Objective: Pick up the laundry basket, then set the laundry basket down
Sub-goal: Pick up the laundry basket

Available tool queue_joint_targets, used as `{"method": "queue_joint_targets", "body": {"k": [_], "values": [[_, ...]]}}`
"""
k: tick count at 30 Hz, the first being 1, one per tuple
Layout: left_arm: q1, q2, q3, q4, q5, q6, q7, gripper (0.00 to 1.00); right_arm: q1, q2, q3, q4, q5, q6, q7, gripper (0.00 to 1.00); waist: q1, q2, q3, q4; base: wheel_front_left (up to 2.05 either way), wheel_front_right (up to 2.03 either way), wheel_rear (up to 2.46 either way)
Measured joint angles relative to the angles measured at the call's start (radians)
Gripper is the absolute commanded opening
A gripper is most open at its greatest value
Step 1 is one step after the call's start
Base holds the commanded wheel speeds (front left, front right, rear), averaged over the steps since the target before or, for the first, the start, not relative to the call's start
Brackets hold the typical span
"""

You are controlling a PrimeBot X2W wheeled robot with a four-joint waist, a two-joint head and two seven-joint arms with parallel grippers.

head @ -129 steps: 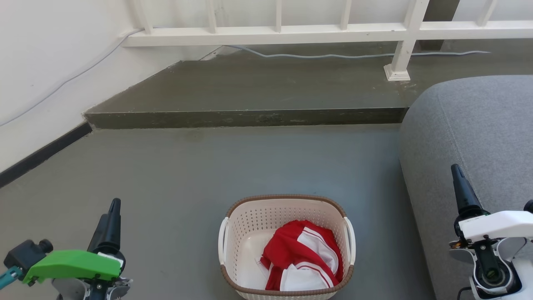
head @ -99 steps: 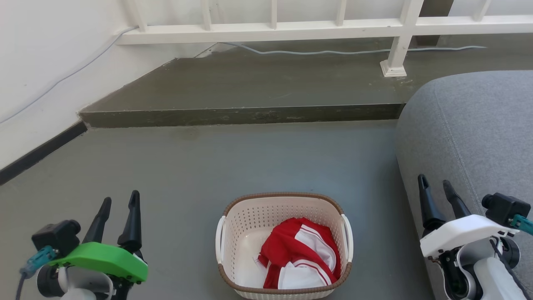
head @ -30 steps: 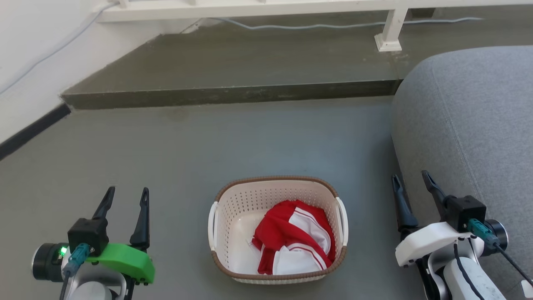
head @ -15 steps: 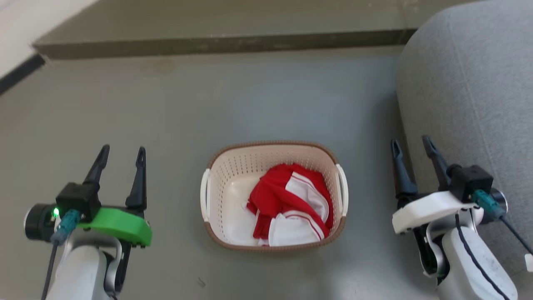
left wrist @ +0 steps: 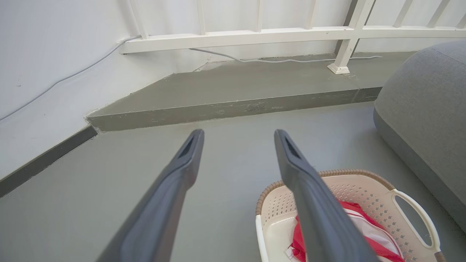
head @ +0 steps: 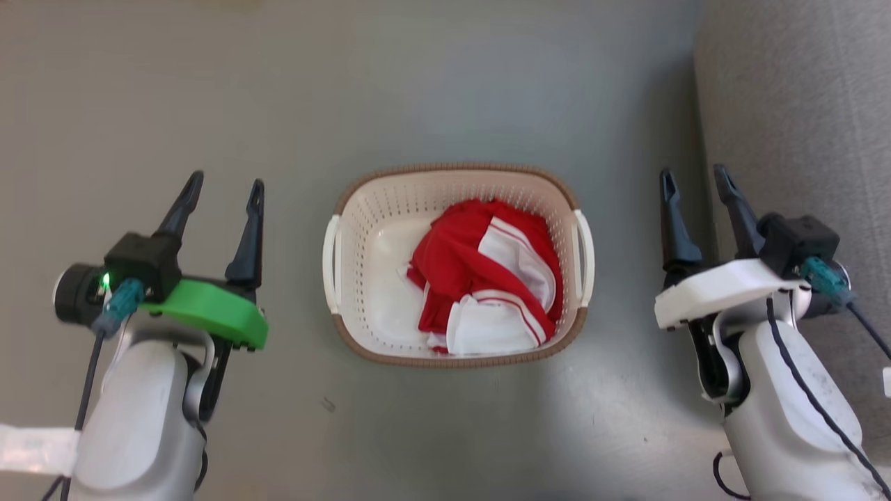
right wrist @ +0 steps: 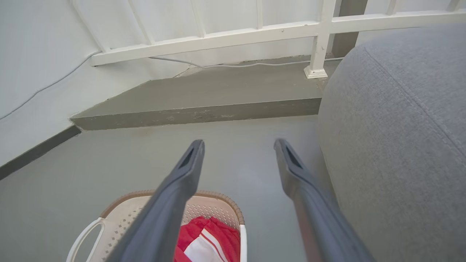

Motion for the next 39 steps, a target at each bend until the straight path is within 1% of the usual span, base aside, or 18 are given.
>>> {"method": "queue_joint_targets", "body": {"k": [6,9,12,20,28,30,39], "values": [[-0.085,-0.002,-0.023,0.061,-0.001,-0.011,0.000,1.00,-0.066,0.005,-0.002,0.044,0.014,0.004,0.000,1.00,0.0001,0.0000,0.086,0.004,0.00,0.00,0.00],[-0.135,-0.002,-0.029,0.090,-0.002,-0.016,0.005,1.00,-0.104,0.007,-0.003,0.078,0.022,0.005,0.000,1.00,0.0000,0.0000,0.129,0.006,0.00,0.00,0.00],[-0.187,-0.004,-0.043,0.120,-0.007,-0.017,0.012,1.00,-0.144,0.008,0.000,0.114,0.024,0.013,-0.002,1.00,0.0001,0.0000,0.172,0.007,0.00,0.00,0.00],[-0.312,-0.009,-0.086,0.209,-0.010,-0.025,0.032,1.00,-0.256,0.008,0.010,0.201,0.023,0.015,-0.003,1.00,0.0000,0.0000,0.286,0.007,0.00,0.00,0.00],[-0.355,-0.021,-0.126,0.337,-0.016,-0.025,0.048,1.00,-0.314,0.010,0.038,0.310,0.022,0.022,-0.003,1.00,0.0000,0.0000,0.371,0.004,0.00,0.00,0.00],[-0.370,-0.025,-0.132,0.361,-0.020,-0.025,0.049,1.00,-0.327,0.010,0.044,0.334,0.022,0.030,-0.003,1.00,0.0000,0.0000,0.386,0.002,0.00,0.00,0.00],[-0.419,-0.040,-0.228,0.430,-0.065,-0.026,0.055,1.00,-0.370,0.012,0.066,0.411,0.025,0.031,-0.003,1.00,-0.0001,0.0000,0.440,-0.012,0.00,0.00,0.00]]}}
